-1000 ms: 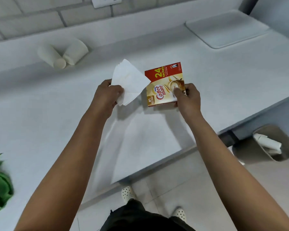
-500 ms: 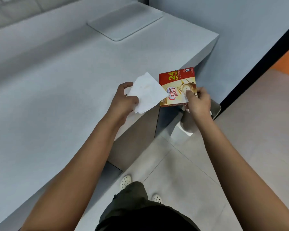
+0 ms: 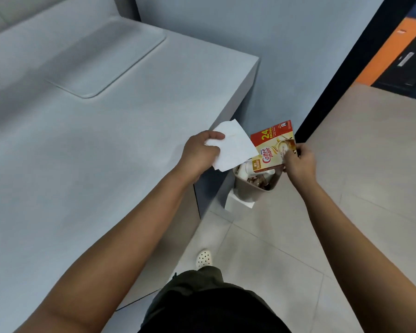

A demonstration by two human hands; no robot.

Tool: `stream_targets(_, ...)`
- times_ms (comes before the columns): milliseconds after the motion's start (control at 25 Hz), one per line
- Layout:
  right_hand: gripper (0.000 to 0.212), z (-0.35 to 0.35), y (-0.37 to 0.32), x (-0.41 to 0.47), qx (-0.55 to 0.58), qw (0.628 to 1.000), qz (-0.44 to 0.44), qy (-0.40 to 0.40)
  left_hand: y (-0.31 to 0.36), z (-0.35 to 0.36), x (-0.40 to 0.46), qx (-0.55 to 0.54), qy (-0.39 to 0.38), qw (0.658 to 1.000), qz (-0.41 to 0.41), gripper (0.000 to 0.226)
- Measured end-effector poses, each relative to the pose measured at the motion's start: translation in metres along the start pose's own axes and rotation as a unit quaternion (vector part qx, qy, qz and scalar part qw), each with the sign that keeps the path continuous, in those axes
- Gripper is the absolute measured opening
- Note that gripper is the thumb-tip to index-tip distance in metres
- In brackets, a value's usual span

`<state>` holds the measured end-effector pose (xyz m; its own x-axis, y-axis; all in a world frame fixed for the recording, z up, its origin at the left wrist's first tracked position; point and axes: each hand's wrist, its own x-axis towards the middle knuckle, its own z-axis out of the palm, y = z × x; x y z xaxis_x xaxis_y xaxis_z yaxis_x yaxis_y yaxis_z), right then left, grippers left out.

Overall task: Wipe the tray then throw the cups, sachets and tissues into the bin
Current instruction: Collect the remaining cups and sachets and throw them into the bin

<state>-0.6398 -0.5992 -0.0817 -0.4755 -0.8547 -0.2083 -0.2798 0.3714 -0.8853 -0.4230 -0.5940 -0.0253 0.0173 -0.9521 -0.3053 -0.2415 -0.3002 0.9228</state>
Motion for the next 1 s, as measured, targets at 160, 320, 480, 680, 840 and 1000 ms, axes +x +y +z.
stream_targets(160,0.030,0.005,0.009,0.044,-0.067,0.998,0.008,0.006,-0.005,0.030,0.051,0.047,-0.049,0.997,-0.045,0.042)
stream_targets(320,0.031,0.012,0.032,0.084,-0.116,0.992,0.047,-0.013,-0.016,0.067,0.091,0.054,-0.101,0.988,-0.103,0.049)
stream_targets(480,0.035,0.018,0.060,0.127,-0.216,0.975,0.024,-0.051,-0.036,0.101,0.127,0.071,-0.124,0.975,-0.168,0.055)
stream_targets(680,0.044,0.033,0.082,0.196,-0.344,0.919,-0.079,-0.172,-0.061,0.139,0.171,0.050,-0.098,0.959,-0.262,0.058)
stream_targets(840,0.044,0.046,0.099,0.236,-0.412,0.854,-0.175,-0.266,-0.086,0.170,0.197,0.023,-0.094,0.936,-0.338,0.058)
stream_targets(1000,0.048,0.060,0.117,0.269,-0.469,0.786,-0.240,-0.323,-0.102,0.194,0.222,-0.039,-0.078,0.911,-0.402,0.051)
